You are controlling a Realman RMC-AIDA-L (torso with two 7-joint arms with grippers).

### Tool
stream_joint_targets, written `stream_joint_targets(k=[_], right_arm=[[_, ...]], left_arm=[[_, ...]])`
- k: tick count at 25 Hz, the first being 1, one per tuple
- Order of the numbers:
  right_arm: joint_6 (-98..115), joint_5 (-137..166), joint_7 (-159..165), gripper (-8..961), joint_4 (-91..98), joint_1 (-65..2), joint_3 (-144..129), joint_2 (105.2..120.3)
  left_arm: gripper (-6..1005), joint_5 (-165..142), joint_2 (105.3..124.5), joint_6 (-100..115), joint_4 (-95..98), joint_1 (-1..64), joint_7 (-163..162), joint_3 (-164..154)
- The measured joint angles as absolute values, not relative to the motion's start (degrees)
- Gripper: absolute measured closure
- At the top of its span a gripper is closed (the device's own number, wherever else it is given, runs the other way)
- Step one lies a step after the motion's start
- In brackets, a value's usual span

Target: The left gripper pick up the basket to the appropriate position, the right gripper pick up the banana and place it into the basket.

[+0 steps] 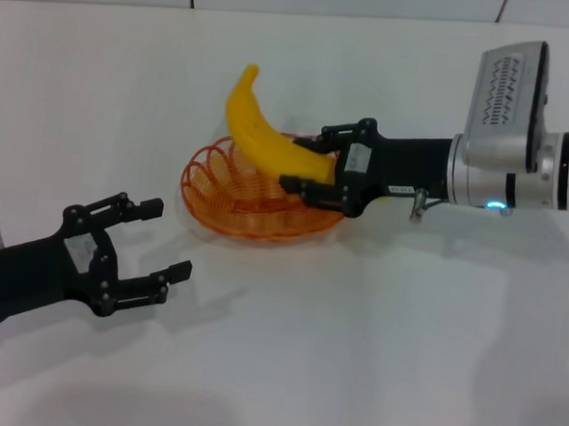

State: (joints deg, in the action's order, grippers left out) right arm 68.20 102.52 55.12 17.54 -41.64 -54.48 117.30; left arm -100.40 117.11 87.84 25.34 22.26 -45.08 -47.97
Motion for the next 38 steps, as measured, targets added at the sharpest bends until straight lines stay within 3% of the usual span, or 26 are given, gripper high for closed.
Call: stream_joint_targets(k=[7,12,17,23,38], right_arm=[[71.10,100.92,57.31,428,18.65,-40.92,-55.51,116.92],[81.49,97.98,58.73,185,27.12,-33.91,-54.60,116.35],[86.98,91.85,59.19,191,36.61,-21.80,-52.41,115.35],[86.51,91.12,57.91,190,34.21,-15.93,-48.60,113.26],[86.09,92.04,50.15,191,27.46,-17.09,-47.37,113.52]], left_arm=[[168,-100.40,117.04,87.89,25.31,21.64,-45.08,-47.76],[168,-100.14,116.80,87.90,25.66,20.58,-44.84,-47.46],[168,-100.06,116.77,87.89,25.72,20.19,-43.73,-47.38],[168,-99.87,116.80,87.60,25.75,18.92,-43.20,-46.35],[168,-99.75,117.03,87.29,25.41,18.65,-42.30,-44.26]])
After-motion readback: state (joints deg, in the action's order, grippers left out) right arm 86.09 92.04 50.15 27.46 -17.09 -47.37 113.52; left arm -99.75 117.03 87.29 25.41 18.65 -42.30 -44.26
